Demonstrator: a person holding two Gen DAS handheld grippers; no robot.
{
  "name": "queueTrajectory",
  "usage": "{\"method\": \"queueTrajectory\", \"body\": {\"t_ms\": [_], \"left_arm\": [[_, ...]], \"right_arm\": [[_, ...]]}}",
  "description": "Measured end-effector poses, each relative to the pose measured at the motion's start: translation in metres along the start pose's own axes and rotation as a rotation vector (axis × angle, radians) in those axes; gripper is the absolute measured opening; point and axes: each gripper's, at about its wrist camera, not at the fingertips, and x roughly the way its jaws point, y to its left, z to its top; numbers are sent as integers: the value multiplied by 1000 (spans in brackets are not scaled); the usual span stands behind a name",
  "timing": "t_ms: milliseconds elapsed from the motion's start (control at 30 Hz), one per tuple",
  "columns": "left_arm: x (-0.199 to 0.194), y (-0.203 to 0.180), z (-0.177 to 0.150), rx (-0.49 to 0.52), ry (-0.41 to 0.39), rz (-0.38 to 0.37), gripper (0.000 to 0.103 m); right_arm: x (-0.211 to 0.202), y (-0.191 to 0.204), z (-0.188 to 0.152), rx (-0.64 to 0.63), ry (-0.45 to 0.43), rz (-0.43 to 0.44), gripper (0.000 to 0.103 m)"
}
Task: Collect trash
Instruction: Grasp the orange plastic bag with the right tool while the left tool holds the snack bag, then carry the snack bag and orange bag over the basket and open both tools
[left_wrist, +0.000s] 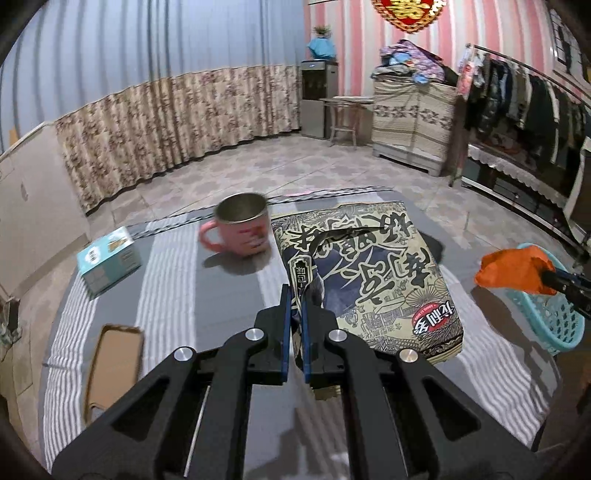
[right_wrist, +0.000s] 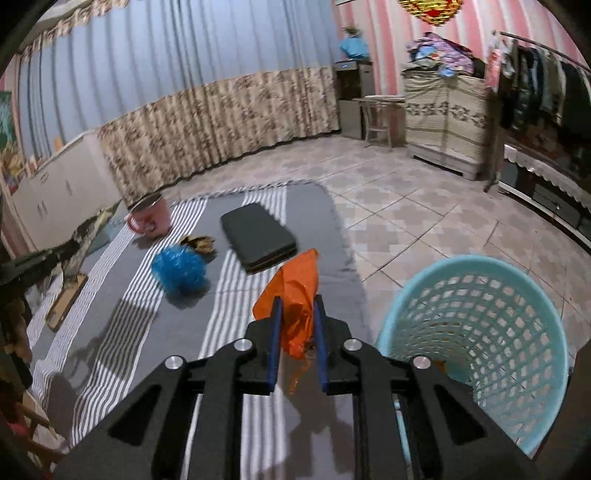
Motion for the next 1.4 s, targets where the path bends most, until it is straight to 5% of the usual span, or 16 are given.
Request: {"method": "queueTrajectory", "body": {"t_ms": [667,967,1067,1167,1400], "left_arm": [[27,-199,23,157,-39,-264,3],[43,-283,6,262,-8,-355,4],[50,-298,6,278,3,-365,13],[54,-306,6,278,5,-375,45],[52,-288,14,226,-32,-311,76]], "right_arm": [[-71,-128,-16,201,-128,-327,16],[-73,-145,-23,233,-125,-357,16],[-75,-152,-27,254,-121,-354,16],[-72,-156,-29,264,-111,-351,16],[-62,-151,-28,254,-82,-340,16]]}}
